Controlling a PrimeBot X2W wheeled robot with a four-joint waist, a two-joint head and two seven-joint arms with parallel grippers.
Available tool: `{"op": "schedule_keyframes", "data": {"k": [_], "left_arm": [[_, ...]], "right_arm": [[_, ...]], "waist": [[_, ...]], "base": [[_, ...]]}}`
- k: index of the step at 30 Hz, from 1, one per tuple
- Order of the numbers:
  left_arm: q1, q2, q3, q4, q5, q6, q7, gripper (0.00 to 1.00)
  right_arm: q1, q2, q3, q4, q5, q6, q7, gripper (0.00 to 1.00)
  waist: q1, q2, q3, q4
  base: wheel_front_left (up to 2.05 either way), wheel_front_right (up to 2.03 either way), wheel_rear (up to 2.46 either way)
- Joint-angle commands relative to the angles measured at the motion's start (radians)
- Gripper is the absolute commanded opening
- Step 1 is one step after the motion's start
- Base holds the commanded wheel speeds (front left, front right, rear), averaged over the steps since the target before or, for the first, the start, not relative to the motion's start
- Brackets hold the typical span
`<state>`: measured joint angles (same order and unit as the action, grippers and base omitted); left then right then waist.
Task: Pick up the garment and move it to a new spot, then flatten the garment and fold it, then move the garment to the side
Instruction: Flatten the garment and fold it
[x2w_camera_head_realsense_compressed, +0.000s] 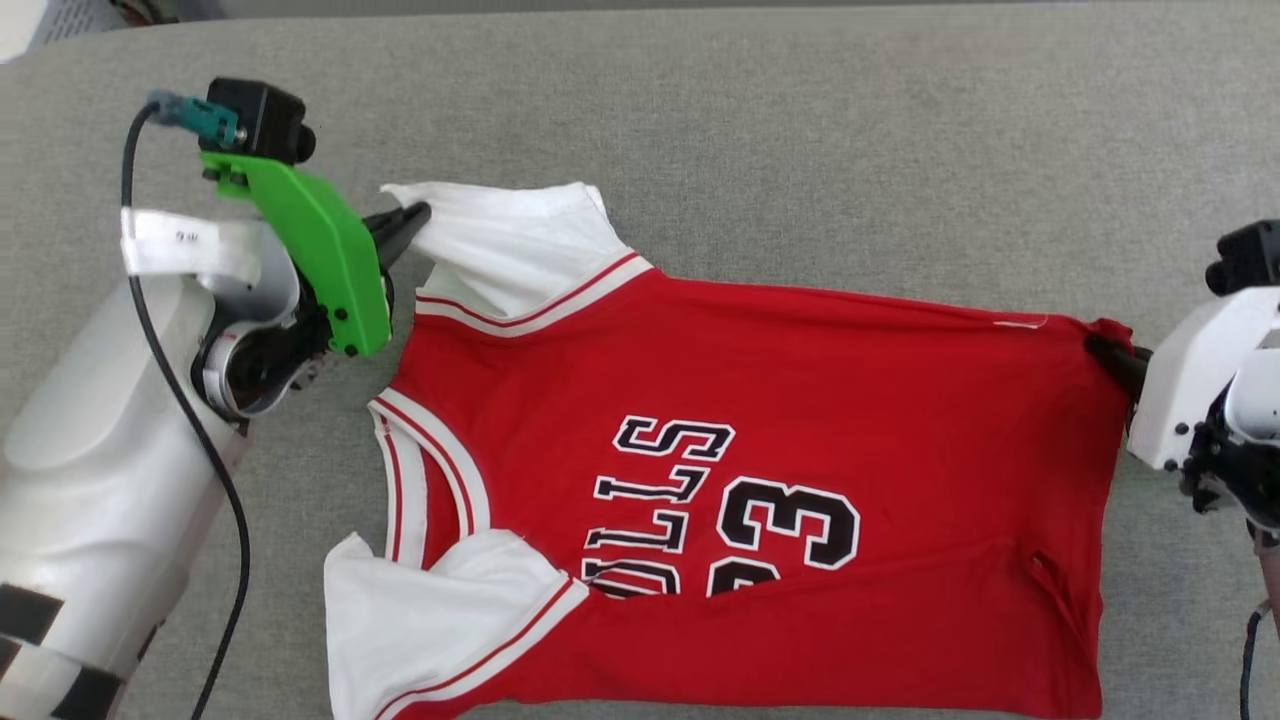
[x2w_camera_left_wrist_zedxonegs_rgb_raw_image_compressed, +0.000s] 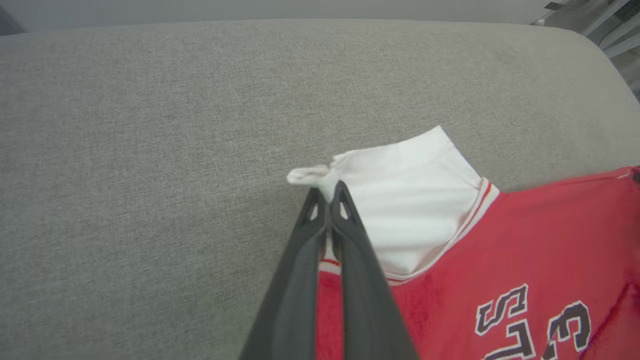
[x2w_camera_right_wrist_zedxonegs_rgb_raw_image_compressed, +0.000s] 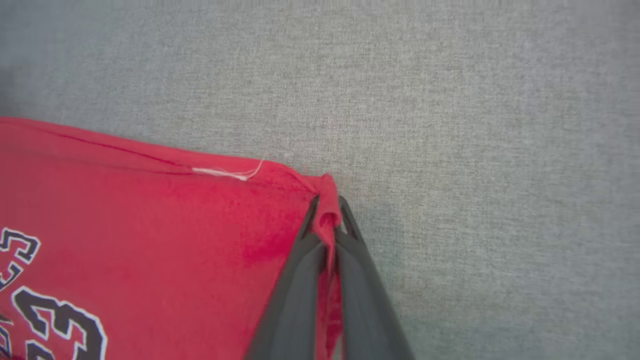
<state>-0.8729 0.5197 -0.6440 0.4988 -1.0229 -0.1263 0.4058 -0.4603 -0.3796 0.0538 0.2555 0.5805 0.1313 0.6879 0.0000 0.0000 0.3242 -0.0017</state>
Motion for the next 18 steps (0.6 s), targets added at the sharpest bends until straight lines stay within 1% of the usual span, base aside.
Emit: {"op": "schedule_keyframes", "data": {"k": [1,7,12,18], "left_arm": [[0.045,0.014,0.008,-0.023,-0.008,0.01,-0.024,0.0],[0.245,0.052,0.034,-0.17,-0.036,0.062,-0.115,0.0],[0.435,0.088,0.054,-0.304,-0.057,0.131,-0.186,0.0],[0.631,0.118,0.061,-0.436,-0.082,0.208,-0.234,0.0]], "right_arm": [[0.04,0.005,-0.012,-0.02,-0.01,-0.001,-0.012,0.0],[0.204,0.046,-0.08,-0.106,-0.013,-0.001,-0.051,0.0],[0.319,0.081,-0.116,-0.143,-0.011,-0.001,-0.077,0.0],[0.418,0.113,-0.149,-0.172,-0.012,-0.001,-0.095,0.0]], "waist": [[0.0,0.0,-0.051,0.023],[0.0,0.0,-0.107,0.053],[0.0,0.0,-0.144,0.065],[0.0,0.0,-0.174,0.072]], "base": [[0.0,0.0,0.0],[0.0,0.0,0.0],[0.0,0.0,0.0],[0.0,0.0,0.0]]}}
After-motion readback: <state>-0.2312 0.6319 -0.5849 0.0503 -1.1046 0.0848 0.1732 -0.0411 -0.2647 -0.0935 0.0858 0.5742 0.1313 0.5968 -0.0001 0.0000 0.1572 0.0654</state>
